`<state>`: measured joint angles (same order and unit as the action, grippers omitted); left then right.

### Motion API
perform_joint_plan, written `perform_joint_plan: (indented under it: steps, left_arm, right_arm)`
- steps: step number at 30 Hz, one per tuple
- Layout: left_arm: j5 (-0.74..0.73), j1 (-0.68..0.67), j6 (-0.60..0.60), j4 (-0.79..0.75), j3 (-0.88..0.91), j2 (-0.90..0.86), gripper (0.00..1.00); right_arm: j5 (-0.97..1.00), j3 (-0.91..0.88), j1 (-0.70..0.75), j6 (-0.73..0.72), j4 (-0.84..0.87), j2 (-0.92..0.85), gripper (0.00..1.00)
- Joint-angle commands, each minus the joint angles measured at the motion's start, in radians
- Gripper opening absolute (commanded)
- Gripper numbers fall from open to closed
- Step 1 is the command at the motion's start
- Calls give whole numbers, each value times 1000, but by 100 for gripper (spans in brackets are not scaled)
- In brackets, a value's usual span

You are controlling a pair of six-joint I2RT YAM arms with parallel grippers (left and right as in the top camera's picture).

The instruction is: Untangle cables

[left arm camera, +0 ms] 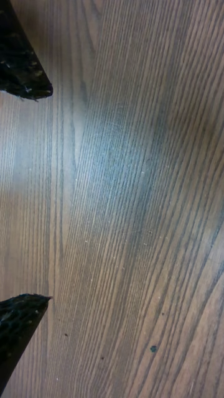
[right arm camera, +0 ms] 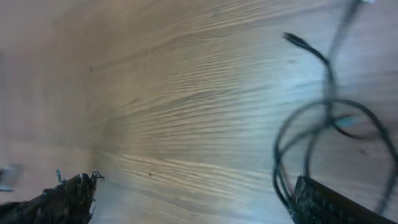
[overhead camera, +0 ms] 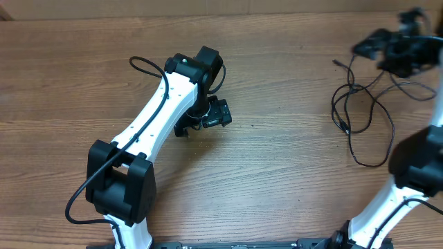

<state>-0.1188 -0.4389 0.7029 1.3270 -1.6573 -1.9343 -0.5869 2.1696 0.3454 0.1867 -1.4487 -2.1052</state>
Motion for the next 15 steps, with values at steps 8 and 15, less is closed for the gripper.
perform_joint_plan:
  steps: [8, 15]
  left_arm:
    - [-4, 0, -8, -1, 2, -11, 100]
    - [-4, 0, -8, 0, 2, -11, 100]
  right_arm:
    - [100, -2, -262, 12, 111, 10, 100]
    - [100, -2, -326, 12, 113, 10, 100]
